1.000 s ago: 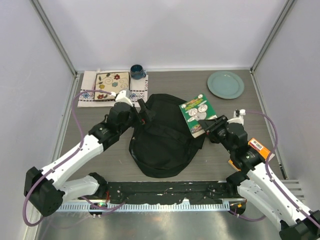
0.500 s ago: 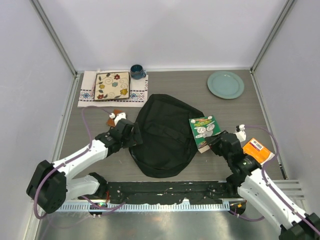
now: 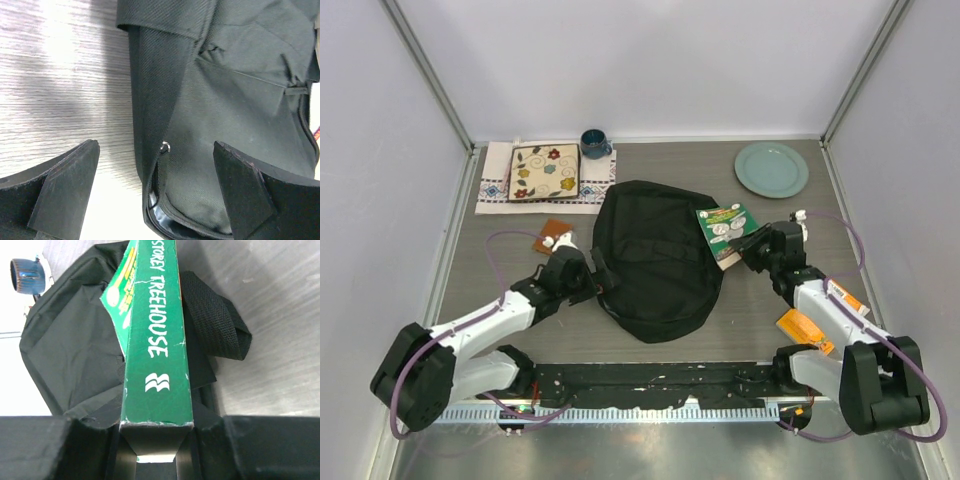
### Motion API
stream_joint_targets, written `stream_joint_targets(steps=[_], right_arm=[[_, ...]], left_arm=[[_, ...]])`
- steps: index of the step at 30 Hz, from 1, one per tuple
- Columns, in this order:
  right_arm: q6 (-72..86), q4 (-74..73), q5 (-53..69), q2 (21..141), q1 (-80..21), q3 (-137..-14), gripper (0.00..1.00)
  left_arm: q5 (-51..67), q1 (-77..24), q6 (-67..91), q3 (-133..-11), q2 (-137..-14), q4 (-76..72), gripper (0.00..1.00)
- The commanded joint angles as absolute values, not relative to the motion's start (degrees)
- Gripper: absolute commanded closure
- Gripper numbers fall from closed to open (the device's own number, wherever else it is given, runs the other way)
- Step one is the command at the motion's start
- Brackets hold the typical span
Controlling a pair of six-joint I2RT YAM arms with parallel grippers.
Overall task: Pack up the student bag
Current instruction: Place the book in the student bag.
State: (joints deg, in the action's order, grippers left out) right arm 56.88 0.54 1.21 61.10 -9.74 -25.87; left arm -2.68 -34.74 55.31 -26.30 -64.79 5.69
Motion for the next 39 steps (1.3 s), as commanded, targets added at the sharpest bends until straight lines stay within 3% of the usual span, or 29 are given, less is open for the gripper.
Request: stream_joint_targets(steps=[1, 7, 10, 14, 20, 28, 35, 39], right_arm=[[50.11, 6.51, 9.57, 61.71, -5.98, -32.07, 0.99], [45.53, -8.74, 7.31, 52.58, -4.39, -37.43, 0.99], [44.56, -13.35, 5.72, 46.24, -4.31, -39.99, 0.99], [44.74, -19.49, 6.15, 41.58, -4.31, -41.22, 0.99], [45.18, -26.01, 5.89, 35.87, -4.31, -41.13, 0.99], [46.32, -31.55, 6.68, 31.20, -4.31, -41.92, 0.99], [44.39, -36.82, 4.22, 29.44, -4.31, -45.17, 0.99], [44.56, -37.09, 4.48, 29.88, -4.31, -44.74, 0.99]], left_arm=[[-4.11, -34.45, 54.15, -30.92, -59.43, 7.61, 0.00], [-17.83, -34.45, 41.33, -40.68, -50.02, 24.95, 0.00], [-9.72, -34.72, 31.84, -44.55, -47.81, 24.44, 0.00], [-3.17, -43.90, 21.73, -51.23, -54.39, 24.51, 0.00], [-4.13, -61.49, 12.22, -62.92, -73.11, 28.99, 0.02], [-0.18, -66.79, 8.88, -68.46, -82.61, 32.08, 0.12], [3.25, -67.94, 7.91, -69.43, -85.34, 31.29, 0.13], [4.04, -68.12, 8.09, -70.13, -87.09, 31.11, 0.25]])
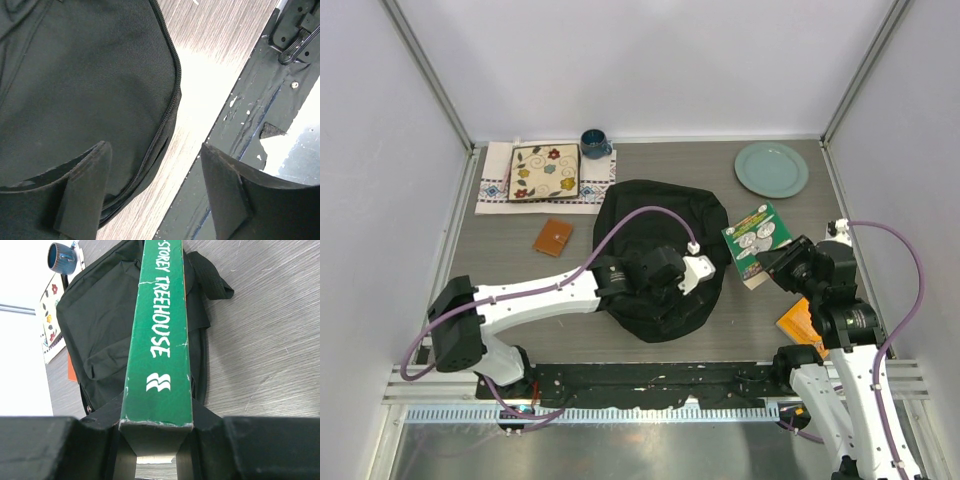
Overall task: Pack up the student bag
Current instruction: Place the book in the student bag.
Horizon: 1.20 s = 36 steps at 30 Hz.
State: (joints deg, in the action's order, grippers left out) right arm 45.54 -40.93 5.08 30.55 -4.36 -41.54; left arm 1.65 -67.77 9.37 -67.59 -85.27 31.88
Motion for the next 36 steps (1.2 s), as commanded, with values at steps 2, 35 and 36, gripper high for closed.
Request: stream_joint_targets(steps=[2, 35, 36], right_arm=[[44.74, -37.35, 4.57, 30.06, -4.31, -44.74, 0.99], [44.74, -41.21, 5.01, 28.13, -4.31, -44.29, 0.99], [44.91, -43.74, 4.31, 27.60, -4.31, -44.73, 0.99]], left_arm=[[4.22, -68.38, 8.35, -70.57, -87.71, 31.55, 0.31], [-9.48, -68.12, 10.28, -75.66, -91.76, 29.26, 1.00], [-11.41, -67.59, 10.46, -76.89, -91.58, 29.88, 1.00]])
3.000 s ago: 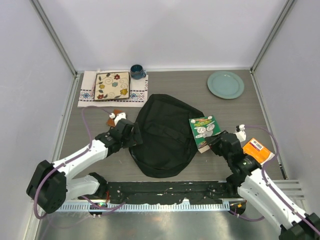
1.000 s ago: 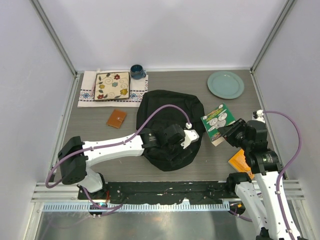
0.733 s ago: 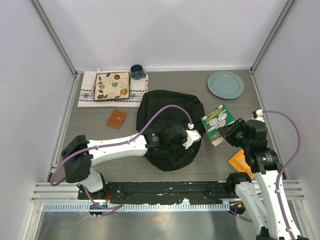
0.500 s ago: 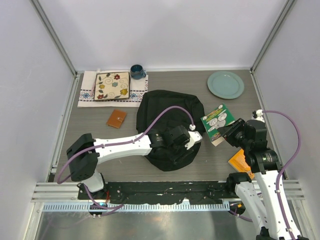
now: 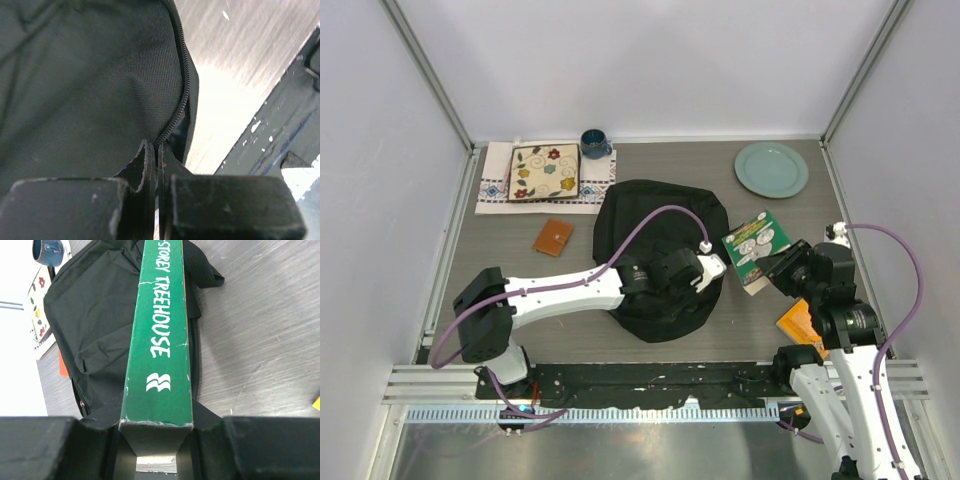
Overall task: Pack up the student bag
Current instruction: Place the book in the student bag.
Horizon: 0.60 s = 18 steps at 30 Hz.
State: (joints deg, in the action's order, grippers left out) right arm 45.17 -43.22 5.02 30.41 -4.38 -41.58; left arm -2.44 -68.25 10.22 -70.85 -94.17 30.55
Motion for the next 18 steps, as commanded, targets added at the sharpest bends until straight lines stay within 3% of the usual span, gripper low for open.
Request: stream_joint_targets(steps=[1, 6, 13, 16, 18], right_arm=[[45.78, -45.34, 1.17, 25.51, -4.31, -46.22, 0.99], [46.58, -48.86, -5.19, 17.76, -4.39, -51.14, 0.99], [45.18, -59.49, -5.36, 21.80, -4.31, -62.39, 0.99], [44.65, -61.78, -3.44, 20.04, -4.74, -66.17, 0.99], [45.70, -62.75, 4.36, 20.56, -6.23, -66.45, 0.99]], left_arm=[[-12.82, -67.15, 10.46, -79.69, -91.41, 30.75, 1.00], [-16.09, -62.41, 11.86, -89.63, -92.20, 34.45, 1.00], [-15.64, -57.04, 11.69, -106.08, -97.64, 40.25, 1.00], [-15.91, -57.04, 12.83, -107.58, -98.26, 40.17, 1.00], [-15.91, -57.04, 13.44, -107.40, -98.00, 39.12, 1.00]])
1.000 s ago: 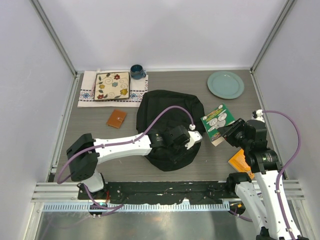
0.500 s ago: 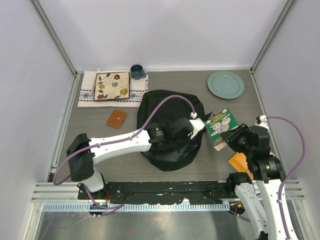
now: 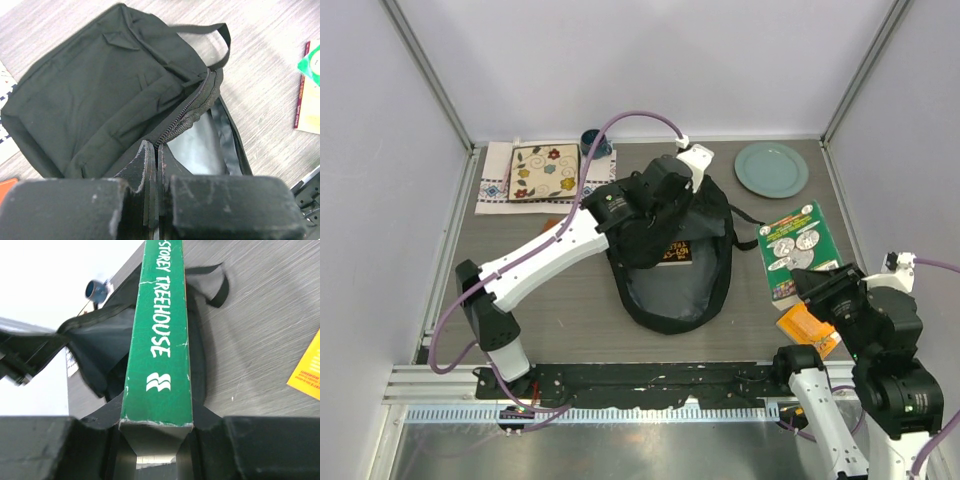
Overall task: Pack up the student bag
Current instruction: Place the book in the student bag.
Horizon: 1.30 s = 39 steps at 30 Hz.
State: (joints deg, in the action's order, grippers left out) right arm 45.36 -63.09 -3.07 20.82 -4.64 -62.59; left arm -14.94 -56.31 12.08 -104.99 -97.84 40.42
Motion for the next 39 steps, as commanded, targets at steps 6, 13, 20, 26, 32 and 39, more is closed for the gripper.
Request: stream_joint_targets(steps=[6, 13, 20, 26, 32, 39], right_arm=[[56.14, -52.49, 28.46, 18.64, -7.65, -54.35, 0.99], [65.47, -45.45, 33.83, 13.45, -7.56, -43.60, 0.99], [71.62, -31.40, 34.89, 15.46, -7.65, -32.89, 0.99], [73.03, -21.11, 32.96, 21.00, -7.65, -29.01, 0.99], [76.45, -13.54, 27.44, 25.93, -8.26, -24.72, 0.99], [78.05, -11.34, 19.00, 29.26, -16.69, -23.91, 0.99]], left_arm=[[-13.89, -57.04, 15.12, -105.39, -96.95, 35.86, 1.00], [-14.50, -57.04, 18.72, -102.04, -93.70, 30.24, 1.00], [-13.62, -57.13, 20.21, -100.73, -91.68, 26.20, 1.00], [-11.61, -57.30, 20.65, -99.58, -90.18, 23.65, 1.00], [-11.43, -58.36, 20.74, -98.79, -90.44, 22.06, 1.00], [-13.44, -58.71, 21.53, -98.00, -91.05, 19.78, 1.00]])
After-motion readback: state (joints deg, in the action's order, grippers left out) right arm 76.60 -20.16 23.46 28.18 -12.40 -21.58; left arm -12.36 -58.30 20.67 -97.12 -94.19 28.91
